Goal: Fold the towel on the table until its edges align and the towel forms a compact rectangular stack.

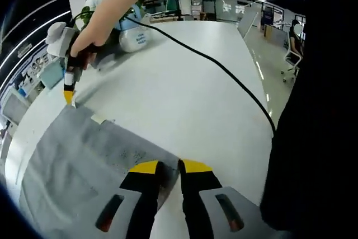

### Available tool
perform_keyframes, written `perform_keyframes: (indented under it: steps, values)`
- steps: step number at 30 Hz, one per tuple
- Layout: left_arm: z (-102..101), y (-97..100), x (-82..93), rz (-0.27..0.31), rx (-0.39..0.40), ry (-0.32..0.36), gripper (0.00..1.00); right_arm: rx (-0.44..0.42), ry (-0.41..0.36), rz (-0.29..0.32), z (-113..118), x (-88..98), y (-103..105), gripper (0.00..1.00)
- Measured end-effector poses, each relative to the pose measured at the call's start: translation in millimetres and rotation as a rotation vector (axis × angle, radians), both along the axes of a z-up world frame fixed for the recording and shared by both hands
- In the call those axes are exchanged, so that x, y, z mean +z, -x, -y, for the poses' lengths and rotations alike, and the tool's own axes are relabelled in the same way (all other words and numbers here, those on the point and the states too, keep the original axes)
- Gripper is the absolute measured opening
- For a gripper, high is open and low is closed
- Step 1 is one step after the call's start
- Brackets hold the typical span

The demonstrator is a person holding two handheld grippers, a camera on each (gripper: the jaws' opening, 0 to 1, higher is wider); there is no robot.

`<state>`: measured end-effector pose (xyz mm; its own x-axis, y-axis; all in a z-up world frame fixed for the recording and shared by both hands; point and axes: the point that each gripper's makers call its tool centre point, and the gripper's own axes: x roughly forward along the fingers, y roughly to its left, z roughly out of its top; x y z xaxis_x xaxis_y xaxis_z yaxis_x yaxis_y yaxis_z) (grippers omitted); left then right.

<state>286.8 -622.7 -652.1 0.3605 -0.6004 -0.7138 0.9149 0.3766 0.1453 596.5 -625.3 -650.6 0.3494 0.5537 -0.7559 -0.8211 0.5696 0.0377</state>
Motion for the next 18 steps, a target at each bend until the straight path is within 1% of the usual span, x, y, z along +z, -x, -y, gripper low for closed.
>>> perform_keyframes:
  steps: [2, 4, 5, 6, 7, 8, 9, 10, 11, 12, 13, 15, 16, 17, 18]
  values:
    - [1, 2.7, -1.2, -0.021, 0.007, 0.009, 0.09, -0.019, -0.024, -0.019, -1, -1.5, -1, 0.11]
    - [0, 0.9, -0.9, -0.030, 0.041, 0.025, 0.07, -0.034, -0.048, -0.024, -3, -2.5, -3, 0.10]
    - [0, -2.0, -1.2, -0.043, 0.069, 0.046, 0.06, -0.039, -0.054, -0.028, -4, -3.9, -4, 0.10]
    - [0, -2.7, -0.8, -0.052, 0.079, 0.055, 0.05, -0.048, -0.058, -0.035, -4, -5.7, -4, 0.09]
    - [0, -2.5, -1.7, -0.095, 0.098, 0.081, 0.05, -0.056, -0.084, -0.010, -7, -3.1, -5, 0.08]
    - [0, -2.7, -1.2, -0.116, 0.107, 0.091, 0.05, -0.062, -0.080, -0.015, -5, -3.1, -2, 0.07]
    - [-1, -3.2, -1.4, -0.151, 0.120, 0.101, 0.05, -0.049, -0.075, -0.004, -5, -2.2, 1, 0.07]
    - [-1, -3.0, -0.3, -0.168, 0.126, 0.105, 0.04, -0.021, -0.070, 0.018, -6, -3.3, 0, 0.07]
    - [-1, -4.1, 0.8, -0.175, 0.139, 0.116, 0.04, -0.023, -0.070, 0.026, -5, -3.0, 1, 0.07]
    - [-1, -2.9, 3.9, -0.199, 0.163, 0.139, 0.04, -0.019, -0.067, 0.034, -6, -3.5, -1, 0.06]
    - [-1, -2.5, 5.5, -0.204, 0.173, 0.150, 0.04, -0.013, -0.059, 0.060, -6, -2.6, 0, 0.06]
    - [1, 1.0, 12.1, -0.201, 0.162, 0.156, 0.04, -0.012, -0.047, 0.064, -5, -1.7, 5, 0.06]
    - [2, 3.2, 16.2, -0.195, 0.152, 0.158, 0.04, -0.011, -0.037, 0.069, -4, -0.9, 4, 0.06]
    - [3, 4.4, 23.6, -0.173, 0.148, 0.164, 0.04, -0.013, -0.032, 0.075, -4, 1.0, 4, 0.06]
    - [4, 4.6, 28.2, -0.166, 0.152, 0.172, 0.04, -0.010, -0.046, 0.037, 0, -7.1, -5, 0.06]
